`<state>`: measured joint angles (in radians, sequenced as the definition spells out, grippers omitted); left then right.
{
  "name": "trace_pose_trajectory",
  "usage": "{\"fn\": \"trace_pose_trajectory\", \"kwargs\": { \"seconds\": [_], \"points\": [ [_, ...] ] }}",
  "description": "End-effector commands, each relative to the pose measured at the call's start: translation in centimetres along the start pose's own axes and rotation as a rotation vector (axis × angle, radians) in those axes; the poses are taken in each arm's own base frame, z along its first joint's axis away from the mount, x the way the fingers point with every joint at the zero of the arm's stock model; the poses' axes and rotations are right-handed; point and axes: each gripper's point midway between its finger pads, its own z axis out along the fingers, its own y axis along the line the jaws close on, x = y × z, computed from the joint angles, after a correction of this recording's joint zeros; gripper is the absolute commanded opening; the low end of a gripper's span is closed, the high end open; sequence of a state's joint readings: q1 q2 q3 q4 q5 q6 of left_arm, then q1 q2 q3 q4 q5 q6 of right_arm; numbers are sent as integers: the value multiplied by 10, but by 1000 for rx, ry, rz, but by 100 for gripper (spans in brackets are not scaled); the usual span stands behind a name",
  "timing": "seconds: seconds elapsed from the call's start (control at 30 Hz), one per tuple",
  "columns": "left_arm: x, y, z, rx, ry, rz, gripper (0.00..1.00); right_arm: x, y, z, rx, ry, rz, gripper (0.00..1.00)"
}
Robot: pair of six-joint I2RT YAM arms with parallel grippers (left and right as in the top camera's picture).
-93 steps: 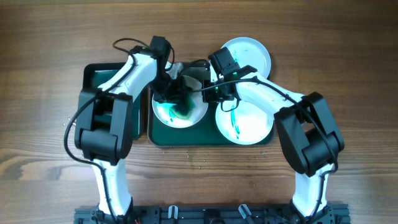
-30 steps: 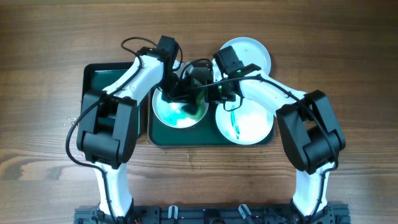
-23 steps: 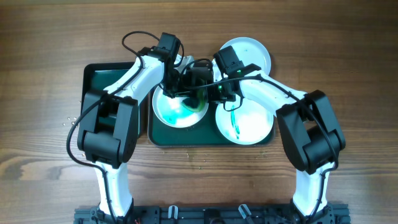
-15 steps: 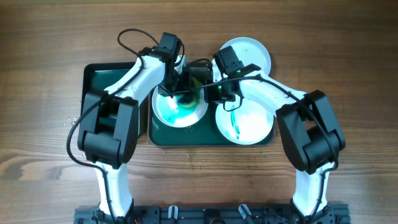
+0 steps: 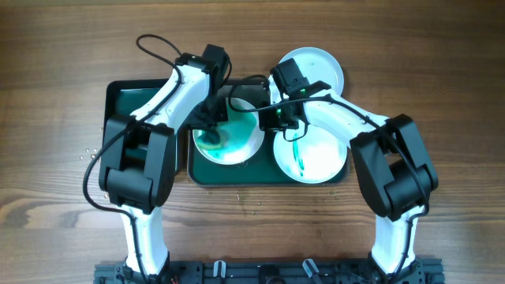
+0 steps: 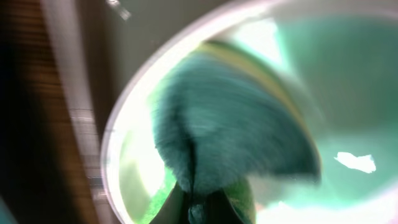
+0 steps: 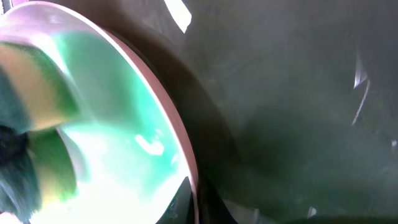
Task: Clean dirty plates on tray and stack at the side
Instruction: 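Scrub the left plate's green smear with the sponge in the left gripper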
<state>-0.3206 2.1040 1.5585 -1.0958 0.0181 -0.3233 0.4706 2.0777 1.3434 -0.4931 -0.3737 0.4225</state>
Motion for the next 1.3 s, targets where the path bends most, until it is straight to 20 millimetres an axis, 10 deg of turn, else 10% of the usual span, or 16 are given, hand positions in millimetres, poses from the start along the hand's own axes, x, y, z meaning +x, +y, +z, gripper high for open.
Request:
{"fn": "trace_pose_trajectory", "kwargs": {
  "seconds": [0.0, 0.4, 0.63, 0.8, 0.97, 1.13, 1.27],
  "points": [
    [24, -76, -12, 404, 113, 208, 4, 9, -10, 11, 16, 37, 18, 4],
    [-34, -76, -8, 285, -158, 246, 4, 8, -11, 11, 21, 33, 16, 4],
    [-70, 6, -11, -177, -343, -46, 4, 7, -13, 11, 34, 28, 17, 4],
    [-52, 37, -14, -331, -303, -116, 4, 7, -13, 11, 33, 27, 16, 4],
    [-6, 11, 1, -162, -66, -75, 4, 6, -13, 11, 31, 22, 16, 4],
    [37, -70, -8, 332, 157, 172, 4, 6, -12, 11, 30, 23, 16, 4],
    [33, -97, -19, 497, 137, 236, 4, 6, -13, 11, 30, 23, 17, 4]
  ]
}}
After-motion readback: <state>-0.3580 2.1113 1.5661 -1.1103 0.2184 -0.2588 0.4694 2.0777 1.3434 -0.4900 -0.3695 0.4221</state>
